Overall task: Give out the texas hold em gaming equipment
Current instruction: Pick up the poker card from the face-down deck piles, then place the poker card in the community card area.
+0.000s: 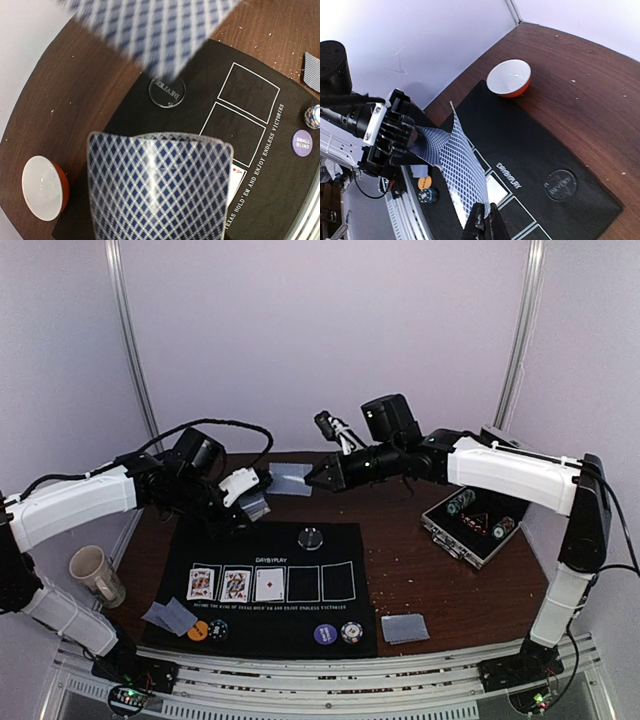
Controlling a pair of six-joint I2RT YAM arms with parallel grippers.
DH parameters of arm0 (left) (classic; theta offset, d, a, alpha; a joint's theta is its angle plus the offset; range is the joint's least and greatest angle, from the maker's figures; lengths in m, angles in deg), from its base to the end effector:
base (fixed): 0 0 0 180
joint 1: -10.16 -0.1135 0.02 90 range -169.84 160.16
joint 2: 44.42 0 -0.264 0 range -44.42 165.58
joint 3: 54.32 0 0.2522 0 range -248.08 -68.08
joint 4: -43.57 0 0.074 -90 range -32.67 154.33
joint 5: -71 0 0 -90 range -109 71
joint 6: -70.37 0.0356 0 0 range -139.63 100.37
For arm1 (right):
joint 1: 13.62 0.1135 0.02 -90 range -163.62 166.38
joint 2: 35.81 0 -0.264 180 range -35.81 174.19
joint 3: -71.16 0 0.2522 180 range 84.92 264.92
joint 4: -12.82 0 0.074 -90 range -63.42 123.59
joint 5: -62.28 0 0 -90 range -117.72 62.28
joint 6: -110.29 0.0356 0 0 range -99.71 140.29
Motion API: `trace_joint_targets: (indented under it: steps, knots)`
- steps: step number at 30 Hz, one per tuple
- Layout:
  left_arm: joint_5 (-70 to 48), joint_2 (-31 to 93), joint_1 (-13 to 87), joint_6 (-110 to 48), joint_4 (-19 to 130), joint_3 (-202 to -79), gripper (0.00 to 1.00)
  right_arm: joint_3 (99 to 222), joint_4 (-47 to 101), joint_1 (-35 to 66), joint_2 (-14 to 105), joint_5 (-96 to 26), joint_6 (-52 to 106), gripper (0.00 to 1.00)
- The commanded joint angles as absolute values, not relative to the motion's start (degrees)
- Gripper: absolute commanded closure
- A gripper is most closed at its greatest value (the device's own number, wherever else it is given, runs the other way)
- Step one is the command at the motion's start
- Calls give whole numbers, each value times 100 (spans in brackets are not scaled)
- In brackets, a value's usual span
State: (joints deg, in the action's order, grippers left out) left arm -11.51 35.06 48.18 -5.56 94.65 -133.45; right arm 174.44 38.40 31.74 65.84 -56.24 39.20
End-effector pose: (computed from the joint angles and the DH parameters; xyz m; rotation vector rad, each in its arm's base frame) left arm 0.2273 -0.1836 0.2861 1.1438 2.2106 -0.3400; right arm 0.2842 0.3119 0.3365 -0.8251 1.9815 1.1880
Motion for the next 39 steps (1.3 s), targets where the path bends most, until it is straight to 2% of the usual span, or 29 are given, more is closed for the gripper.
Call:
trace_joint_targets:
  steps: [1,7,11,15,22,33,39]
  knots:
    - [-1451,3577,4658,-830,9187,-13374,66,17444,5245,3079,6145,-4999,2581,100]
    - [-1454,3593,4072,-1208,9124,-13446,66,17331,6381,3410,6152,-4558,348,100]
    - [-1494,3537,3857,-1315,9108,-13447,66,17658,7301,3978,6683,-3967,-1452,100]
    - [-1481,3457,3823,-1318,9082,-13393,66,18642,8314,4385,7730,-3515,-2619,100]
    - [-1460,3411,3806,-1289,9073,-13365,66,20619,9606,4776,9497,-2591,-3365,100]
    - [-1370,3542,3801,-1271,9046,-13418,66,19931,7850,5234,9645,-1396,-4283,100]
    - [-1372,3473,3802,-1252,9031,-13368,66,19896,7625,5260,9744,-1273,-4298,100]
